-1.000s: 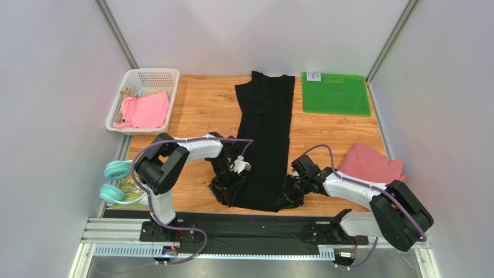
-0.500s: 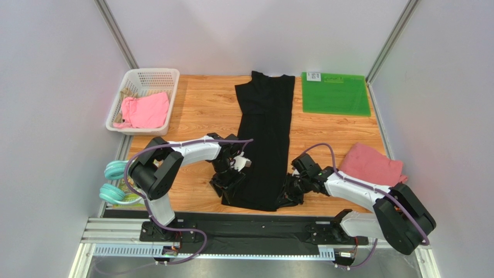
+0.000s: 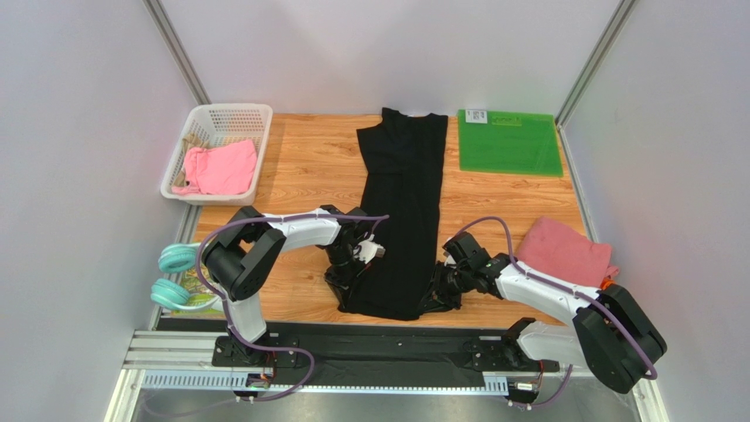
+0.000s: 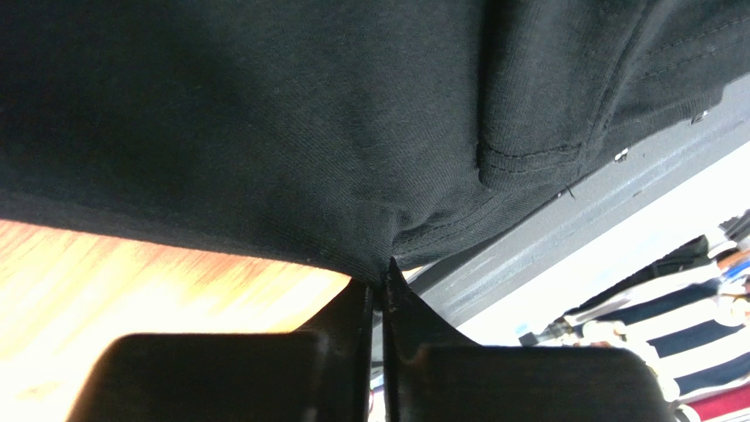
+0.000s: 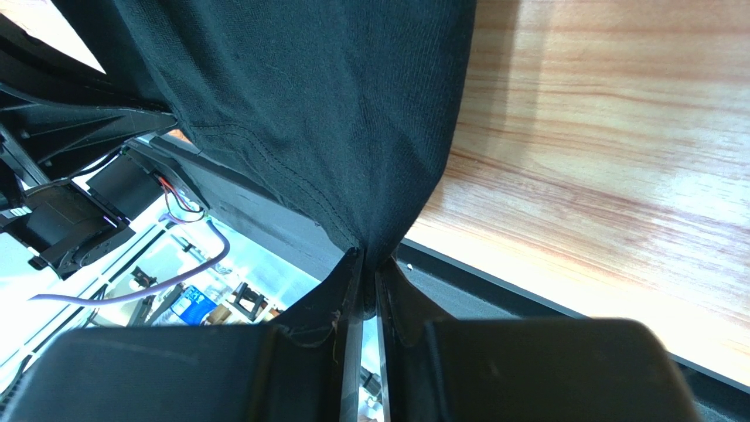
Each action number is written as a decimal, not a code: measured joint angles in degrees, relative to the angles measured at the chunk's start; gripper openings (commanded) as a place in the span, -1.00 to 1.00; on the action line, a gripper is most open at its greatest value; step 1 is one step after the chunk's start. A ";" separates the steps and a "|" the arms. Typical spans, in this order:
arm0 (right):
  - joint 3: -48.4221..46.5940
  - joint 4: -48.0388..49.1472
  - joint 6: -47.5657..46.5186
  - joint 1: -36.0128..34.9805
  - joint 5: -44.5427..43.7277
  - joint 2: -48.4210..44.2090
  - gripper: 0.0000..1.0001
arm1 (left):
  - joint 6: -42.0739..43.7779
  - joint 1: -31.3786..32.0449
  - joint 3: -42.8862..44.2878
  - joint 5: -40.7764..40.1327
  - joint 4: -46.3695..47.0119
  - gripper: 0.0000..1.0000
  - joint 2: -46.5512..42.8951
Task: Fold and stack the t-shirts
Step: Grab the bottom of the folded rectangular tshirt with both arms, then fold the folded rectangular tshirt in 1/3 of the way
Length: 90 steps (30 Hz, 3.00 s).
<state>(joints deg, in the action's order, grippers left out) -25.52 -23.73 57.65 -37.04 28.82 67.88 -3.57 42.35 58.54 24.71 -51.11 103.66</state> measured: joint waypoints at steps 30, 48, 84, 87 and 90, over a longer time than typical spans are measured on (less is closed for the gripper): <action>-6.36 -23.26 -0.74 -2.56 0.20 -19.61 -0.84 | 11.02 2.45 13.16 12.87 -19.39 -0.94 -11.28; -19.45 -30.58 -1.62 -1.25 0.24 -16.44 -0.88 | 8.83 1.66 16.96 16.20 -22.77 -1.00 -10.23; -30.16 -19.06 -14.58 21.64 4.79 4.61 -0.94 | 6.25 -13.20 46.21 0.94 -20.50 -1.00 6.95; -31.15 -17.40 -15.37 22.82 5.33 7.78 -0.95 | 6.21 -13.44 46.21 0.17 -20.68 -1.00 8.50; -31.89 -15.39 -15.78 23.67 6.10 10.95 -0.95 | 6.19 -13.70 46.21 -0.35 -20.59 -1.00 9.75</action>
<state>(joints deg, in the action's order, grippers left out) -57.41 -39.11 41.87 -13.37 34.92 78.83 2.61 28.64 104.75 24.36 -71.70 113.40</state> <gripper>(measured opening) 0.036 0.008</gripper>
